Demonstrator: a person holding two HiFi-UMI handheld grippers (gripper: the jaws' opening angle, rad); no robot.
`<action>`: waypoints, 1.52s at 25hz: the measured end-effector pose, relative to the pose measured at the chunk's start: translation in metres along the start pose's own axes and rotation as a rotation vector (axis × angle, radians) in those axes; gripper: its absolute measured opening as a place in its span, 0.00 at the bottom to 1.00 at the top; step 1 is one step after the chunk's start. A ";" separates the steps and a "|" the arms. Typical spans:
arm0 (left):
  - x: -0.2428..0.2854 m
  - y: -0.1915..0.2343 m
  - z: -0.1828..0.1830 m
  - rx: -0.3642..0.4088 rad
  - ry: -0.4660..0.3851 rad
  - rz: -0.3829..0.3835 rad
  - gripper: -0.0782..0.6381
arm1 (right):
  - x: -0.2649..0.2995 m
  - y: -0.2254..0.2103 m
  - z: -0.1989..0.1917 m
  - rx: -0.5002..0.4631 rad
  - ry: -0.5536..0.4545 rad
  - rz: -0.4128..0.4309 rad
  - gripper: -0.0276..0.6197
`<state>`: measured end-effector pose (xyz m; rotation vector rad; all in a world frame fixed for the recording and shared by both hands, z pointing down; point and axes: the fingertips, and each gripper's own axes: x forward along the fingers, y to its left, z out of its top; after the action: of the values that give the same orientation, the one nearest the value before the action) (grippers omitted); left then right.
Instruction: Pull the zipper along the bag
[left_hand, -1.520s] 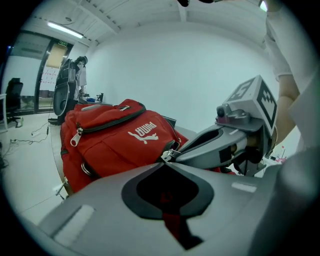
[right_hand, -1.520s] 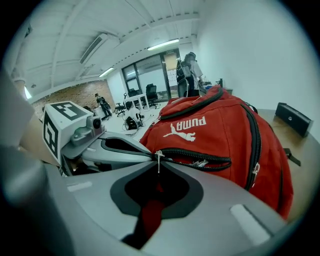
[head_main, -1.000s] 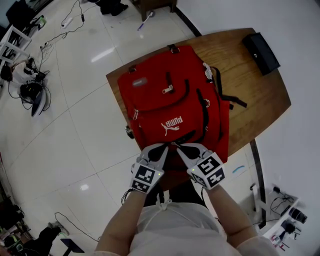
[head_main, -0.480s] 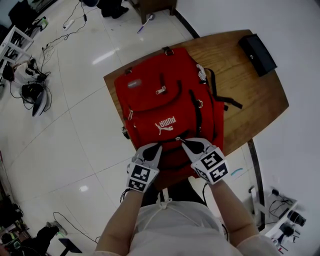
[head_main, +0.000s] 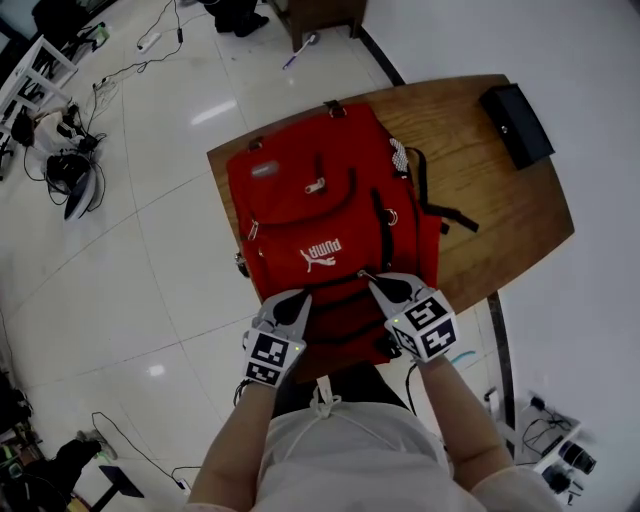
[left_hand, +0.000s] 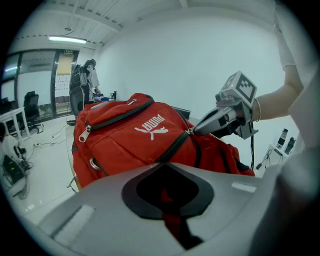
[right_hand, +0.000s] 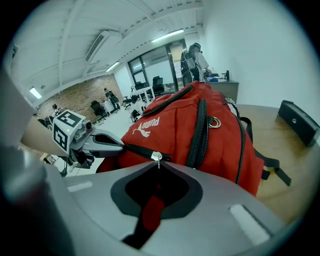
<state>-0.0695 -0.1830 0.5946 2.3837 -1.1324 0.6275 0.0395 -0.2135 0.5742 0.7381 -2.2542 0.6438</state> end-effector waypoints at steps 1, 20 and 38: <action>0.000 0.000 0.000 0.005 0.000 0.014 0.12 | 0.000 -0.002 0.000 -0.012 0.006 0.002 0.06; -0.006 0.006 0.002 -0.073 -0.001 0.091 0.12 | -0.001 -0.008 0.003 -0.109 0.037 0.015 0.07; -0.132 -0.085 0.113 -0.125 -0.439 0.097 0.12 | -0.091 0.068 0.045 -0.252 -0.340 0.067 0.05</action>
<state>-0.0526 -0.1160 0.4139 2.4325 -1.4239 0.0519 0.0310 -0.1632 0.4630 0.6889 -2.6180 0.2687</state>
